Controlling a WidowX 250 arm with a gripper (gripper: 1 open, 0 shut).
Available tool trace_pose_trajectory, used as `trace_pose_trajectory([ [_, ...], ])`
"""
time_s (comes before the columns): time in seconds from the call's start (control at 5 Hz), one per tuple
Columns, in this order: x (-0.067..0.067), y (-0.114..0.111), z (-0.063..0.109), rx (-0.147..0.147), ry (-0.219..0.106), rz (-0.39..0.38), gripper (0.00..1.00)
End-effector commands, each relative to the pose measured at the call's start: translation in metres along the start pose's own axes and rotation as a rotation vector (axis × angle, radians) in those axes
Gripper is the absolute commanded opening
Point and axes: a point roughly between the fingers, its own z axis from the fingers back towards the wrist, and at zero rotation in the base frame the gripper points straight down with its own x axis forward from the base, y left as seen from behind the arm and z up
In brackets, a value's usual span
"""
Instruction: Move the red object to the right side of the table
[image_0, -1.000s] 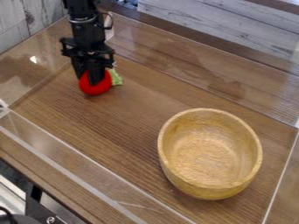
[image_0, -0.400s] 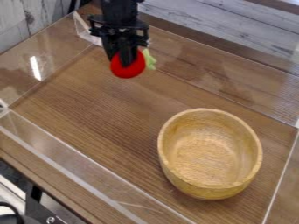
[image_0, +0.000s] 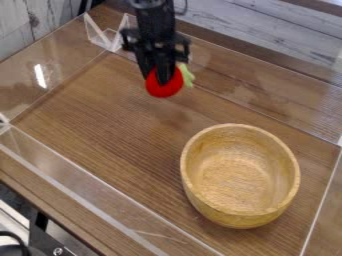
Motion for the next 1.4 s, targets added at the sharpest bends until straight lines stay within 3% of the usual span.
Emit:
trace_pose_trajectory([
  [0.0, 0.023, 0.005, 0.011, 0.019, -0.058, 0.019, 0.00],
  [0.4, 0.041, 0.016, 0.006, 0.017, -0.040, 0.048, 0.00],
  [0.8, 0.050, 0.011, 0.013, 0.000, -0.009, -0.074, 0.00],
  [1.2, 0.053, 0.013, -0.003, -0.012, 0.002, -0.039, 0.00],
])
